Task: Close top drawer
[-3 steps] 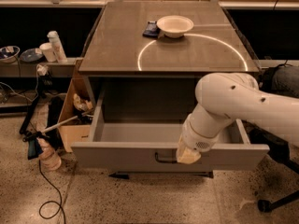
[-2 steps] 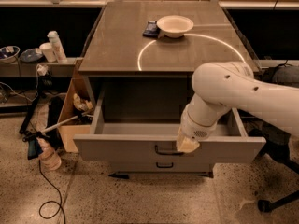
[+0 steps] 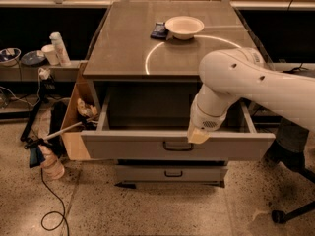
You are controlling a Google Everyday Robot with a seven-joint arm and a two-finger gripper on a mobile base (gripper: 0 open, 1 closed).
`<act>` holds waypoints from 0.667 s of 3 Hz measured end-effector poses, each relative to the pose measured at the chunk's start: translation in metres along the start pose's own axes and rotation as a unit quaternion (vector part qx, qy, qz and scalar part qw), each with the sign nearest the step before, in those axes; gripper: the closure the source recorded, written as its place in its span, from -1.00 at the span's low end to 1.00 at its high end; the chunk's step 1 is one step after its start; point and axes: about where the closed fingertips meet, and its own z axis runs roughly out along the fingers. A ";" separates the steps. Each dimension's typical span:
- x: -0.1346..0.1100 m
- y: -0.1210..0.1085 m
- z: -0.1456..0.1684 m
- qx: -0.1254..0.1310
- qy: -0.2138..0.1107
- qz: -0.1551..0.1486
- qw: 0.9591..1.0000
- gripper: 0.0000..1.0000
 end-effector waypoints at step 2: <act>0.015 0.003 -0.012 0.013 0.000 0.025 1.000 1.00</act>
Offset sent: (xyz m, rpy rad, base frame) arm -0.0132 -0.0266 0.0143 0.0194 -0.0168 -0.0868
